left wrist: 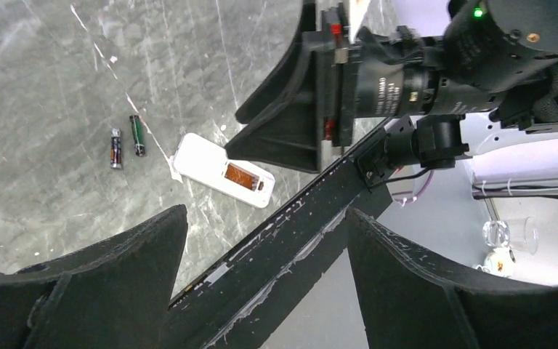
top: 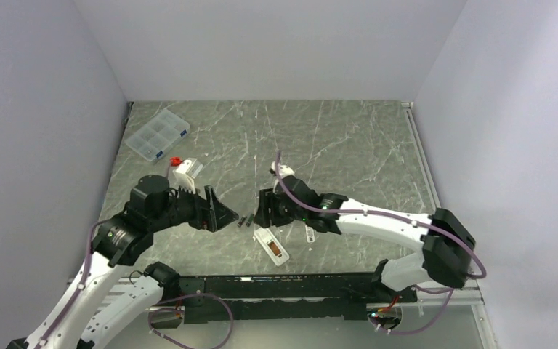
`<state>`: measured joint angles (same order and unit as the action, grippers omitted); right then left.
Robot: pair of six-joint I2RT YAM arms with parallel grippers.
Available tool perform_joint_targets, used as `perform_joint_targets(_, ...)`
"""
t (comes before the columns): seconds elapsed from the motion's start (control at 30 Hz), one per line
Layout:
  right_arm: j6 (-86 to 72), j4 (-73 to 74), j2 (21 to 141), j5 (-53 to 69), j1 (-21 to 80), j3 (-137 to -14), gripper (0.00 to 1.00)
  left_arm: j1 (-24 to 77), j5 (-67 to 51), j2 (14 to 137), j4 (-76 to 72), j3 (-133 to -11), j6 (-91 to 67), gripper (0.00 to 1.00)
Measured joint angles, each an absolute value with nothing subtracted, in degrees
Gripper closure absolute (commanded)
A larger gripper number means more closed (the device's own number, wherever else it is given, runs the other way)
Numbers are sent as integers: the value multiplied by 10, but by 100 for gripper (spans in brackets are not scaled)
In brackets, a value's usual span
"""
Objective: Load the batteries into the remote control
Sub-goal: Pick up the battery from the center of the board.
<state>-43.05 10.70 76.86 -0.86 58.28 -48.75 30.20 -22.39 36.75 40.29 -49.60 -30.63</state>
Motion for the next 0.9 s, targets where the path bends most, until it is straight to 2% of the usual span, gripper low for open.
perform_joint_targets(0.43,-169,177,958,14,593,-693,45,302,-170,238,428,-496,-296,16)
perform_joint_targets(0.53,-99,182,977,27,593,-708,48,302,-161,232,429,-496,-296,16)
perform_joint_targets(0.77,95,182,983,109,590,-702,46,302,-143,203,437,-492,-296,15)
perform_joint_targets(0.9,194,184,987,169,577,-703,56,302,-134,172,440,-491,-296,14)
